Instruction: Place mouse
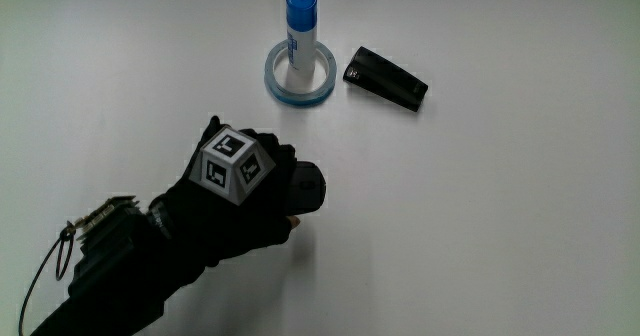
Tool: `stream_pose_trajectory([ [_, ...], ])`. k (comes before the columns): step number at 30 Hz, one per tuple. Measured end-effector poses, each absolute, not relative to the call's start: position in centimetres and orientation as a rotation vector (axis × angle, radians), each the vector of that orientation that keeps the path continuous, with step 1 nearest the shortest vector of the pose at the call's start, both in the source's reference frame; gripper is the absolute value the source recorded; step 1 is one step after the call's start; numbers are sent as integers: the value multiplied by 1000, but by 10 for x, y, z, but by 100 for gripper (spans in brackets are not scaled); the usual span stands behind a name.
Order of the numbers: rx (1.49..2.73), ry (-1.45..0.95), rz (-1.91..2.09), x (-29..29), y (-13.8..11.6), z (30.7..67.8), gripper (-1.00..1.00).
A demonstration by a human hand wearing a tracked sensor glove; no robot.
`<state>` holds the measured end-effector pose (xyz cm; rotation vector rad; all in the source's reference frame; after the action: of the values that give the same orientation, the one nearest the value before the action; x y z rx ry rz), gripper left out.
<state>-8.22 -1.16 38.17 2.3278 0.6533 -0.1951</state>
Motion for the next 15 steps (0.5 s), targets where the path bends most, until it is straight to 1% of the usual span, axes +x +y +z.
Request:
stream_pose_trajectory([
  [8, 2263, 629, -241, -99, 5, 427, 0],
  [9, 2272, 630, -215, -100, 7, 426, 0],
  [12, 2272, 631, -207, -105, 13, 444, 0],
  [13, 2266, 623, -193, -106, 15, 442, 0],
  [14, 2288, 629, -188, -107, 17, 448, 0],
  [15, 2275, 633, -187, -108, 18, 450, 0],
])
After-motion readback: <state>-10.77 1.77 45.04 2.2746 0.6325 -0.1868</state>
